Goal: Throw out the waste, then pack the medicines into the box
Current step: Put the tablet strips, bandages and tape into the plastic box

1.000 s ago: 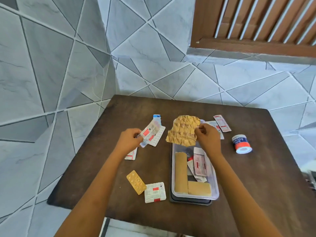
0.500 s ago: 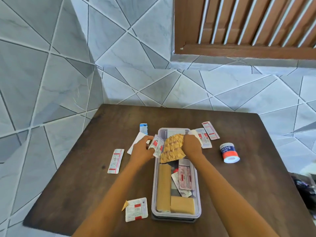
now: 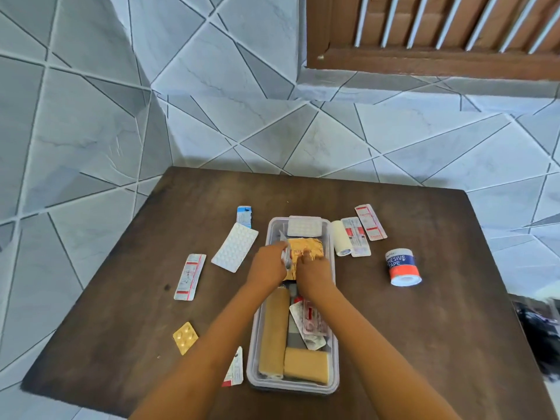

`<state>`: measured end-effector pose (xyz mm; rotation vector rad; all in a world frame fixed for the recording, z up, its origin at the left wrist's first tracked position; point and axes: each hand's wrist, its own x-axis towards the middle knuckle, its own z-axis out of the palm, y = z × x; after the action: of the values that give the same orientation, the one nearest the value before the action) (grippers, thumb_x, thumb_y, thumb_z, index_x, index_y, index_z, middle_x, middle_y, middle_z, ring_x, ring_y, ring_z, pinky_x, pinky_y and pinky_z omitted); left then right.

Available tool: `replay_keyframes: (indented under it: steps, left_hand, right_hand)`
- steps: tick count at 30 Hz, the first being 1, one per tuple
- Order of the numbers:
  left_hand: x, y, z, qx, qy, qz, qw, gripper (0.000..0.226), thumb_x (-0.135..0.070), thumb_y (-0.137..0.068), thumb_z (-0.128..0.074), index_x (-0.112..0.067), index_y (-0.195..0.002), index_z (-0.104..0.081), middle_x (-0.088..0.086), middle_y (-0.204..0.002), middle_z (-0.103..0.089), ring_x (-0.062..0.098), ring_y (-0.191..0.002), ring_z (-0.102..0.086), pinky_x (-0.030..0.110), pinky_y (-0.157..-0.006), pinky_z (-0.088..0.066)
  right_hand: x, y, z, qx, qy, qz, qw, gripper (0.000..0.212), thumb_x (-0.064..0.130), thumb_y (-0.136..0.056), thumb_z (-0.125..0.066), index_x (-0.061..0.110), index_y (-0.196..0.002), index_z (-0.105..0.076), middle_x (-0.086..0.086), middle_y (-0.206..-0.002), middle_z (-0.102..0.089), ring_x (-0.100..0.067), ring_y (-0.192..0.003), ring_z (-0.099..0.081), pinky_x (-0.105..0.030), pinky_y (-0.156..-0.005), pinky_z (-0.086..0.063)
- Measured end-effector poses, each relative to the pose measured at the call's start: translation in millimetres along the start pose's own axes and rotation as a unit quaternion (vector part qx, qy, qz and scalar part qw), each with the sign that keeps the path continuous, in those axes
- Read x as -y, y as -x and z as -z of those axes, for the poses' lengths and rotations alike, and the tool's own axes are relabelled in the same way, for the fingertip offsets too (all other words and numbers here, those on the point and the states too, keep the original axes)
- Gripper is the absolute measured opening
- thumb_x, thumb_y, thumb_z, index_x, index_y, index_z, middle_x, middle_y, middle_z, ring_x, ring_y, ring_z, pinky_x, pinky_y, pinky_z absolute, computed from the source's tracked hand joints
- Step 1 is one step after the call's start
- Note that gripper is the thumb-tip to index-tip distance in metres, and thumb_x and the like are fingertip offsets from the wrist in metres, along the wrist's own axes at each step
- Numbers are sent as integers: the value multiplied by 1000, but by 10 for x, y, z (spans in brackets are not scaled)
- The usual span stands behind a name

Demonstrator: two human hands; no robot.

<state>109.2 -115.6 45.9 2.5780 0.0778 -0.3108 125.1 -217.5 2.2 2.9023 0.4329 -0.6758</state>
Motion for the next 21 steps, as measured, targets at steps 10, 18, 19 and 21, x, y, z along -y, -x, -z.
replay_keyframes:
  steps: [10,18,19,21]
  left_hand:
    - [-100,-41,-249,19,-303,-1,953,32,-9,-97,-41,-12,-126,-55,9,-132,-54,24,-122,-53,31,-93,-46]
    - [51,27,-114,18,-319,-56,946,32,-35,-58,-86,-25,-86,-74,-1,-76,-73,12,-50,-67,19,-42,-41]
    - [79,43,-64,2,-325,-78,943,41,-36,-48,-90,-25,-83,-74,-2,-60,-70,12,-43,-64,17,-40,-43]
    - [140,10,-51,22,-316,-134,939,47,-32,-72,-77,-17,-114,-63,6,-80,-73,22,-68,-71,26,-55,-50]
  right_hand:
    - [-57,233,151,-36,-65,34,997,41,20,-87,-56,1,-123,-51,-22,-138,-44,-34,-117,-50,-39,-99,-40]
    - [-42,378,263,-66,-161,30,984,31,20,-86,-57,2,-112,-57,-16,-118,-60,-32,-105,-59,-36,-85,-48]
    - [-43,387,262,-71,-167,27,983,31,19,-86,-57,2,-112,-57,-16,-117,-60,-32,-104,-59,-35,-83,-48]
    - [-26,412,262,-84,-181,15,980,29,17,-85,-56,3,-111,-58,-16,-116,-60,-32,-102,-60,-36,-81,-48]
